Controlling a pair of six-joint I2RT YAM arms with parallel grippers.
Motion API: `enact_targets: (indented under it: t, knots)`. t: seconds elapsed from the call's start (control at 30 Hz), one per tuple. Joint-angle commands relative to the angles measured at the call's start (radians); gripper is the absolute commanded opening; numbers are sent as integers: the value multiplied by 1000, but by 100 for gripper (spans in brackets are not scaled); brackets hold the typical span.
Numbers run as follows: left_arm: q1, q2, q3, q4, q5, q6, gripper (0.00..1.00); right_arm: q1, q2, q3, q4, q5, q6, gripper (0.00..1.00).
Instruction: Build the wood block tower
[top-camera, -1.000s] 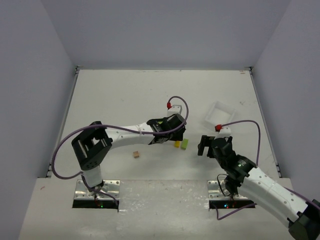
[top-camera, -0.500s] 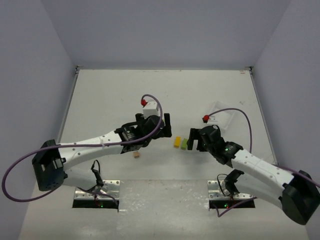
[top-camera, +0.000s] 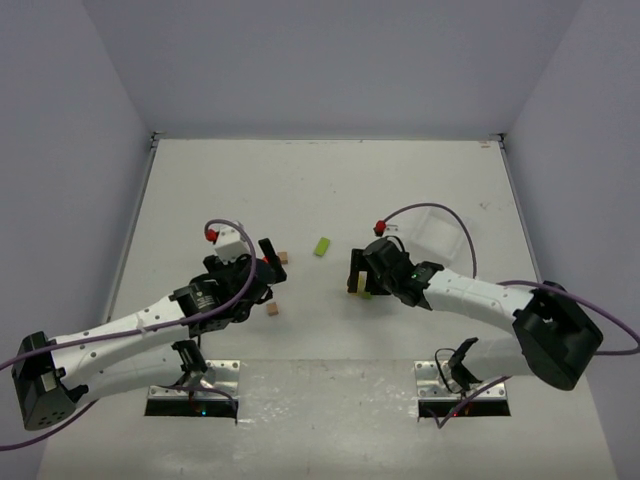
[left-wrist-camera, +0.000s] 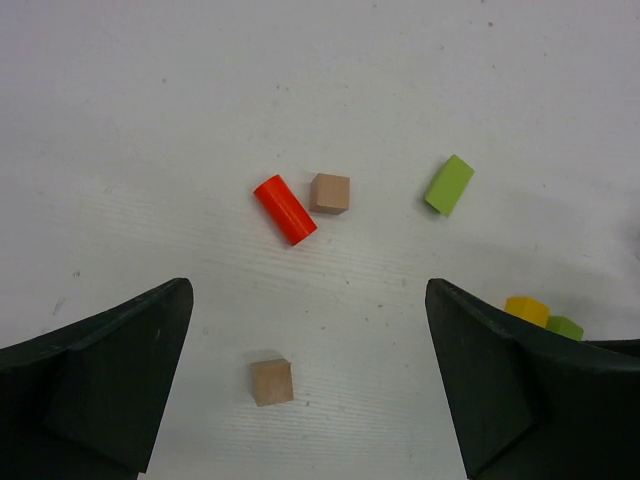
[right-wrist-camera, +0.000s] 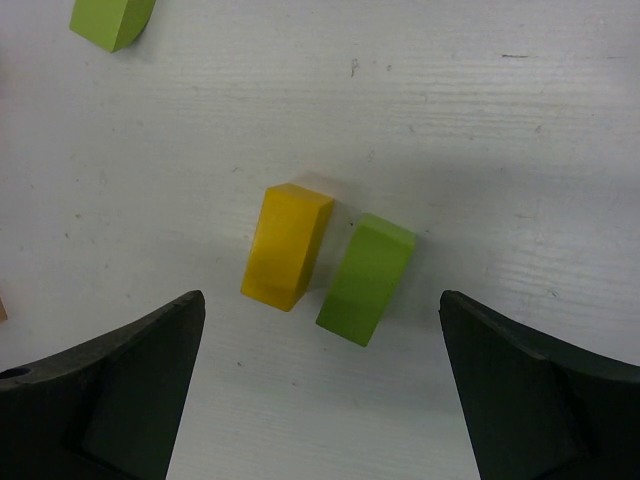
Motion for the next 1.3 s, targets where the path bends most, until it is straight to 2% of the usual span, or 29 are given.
enact_targets:
  t: [0.0, 0.33, 0.6, 0.73, 1.0, 1.07, 1.27]
  knots:
    - [7, 10, 12, -4, -50, -41, 100, 13, 61, 66, 8, 29, 33, 99]
    - [7, 39, 16, 2, -47, -44, 100, 19, 191, 134, -21, 50, 58, 99]
    - [7, 16, 6, 3, -47, -45, 100, 22, 233, 159, -70, 98, 91, 97]
    - [7, 9, 4, 3, -48, -45, 100, 25, 223, 143, -63, 94, 97, 82]
    - [7, 15, 2, 8, -49, -45, 100, 25, 215, 132, -76, 116, 113, 79]
    - [7, 19, 4, 8, -44, -43, 100, 28, 212, 126, -69, 118, 114, 74]
    - [7, 25, 6, 12, -35, -39, 100, 27, 220, 132, -66, 132, 120, 67]
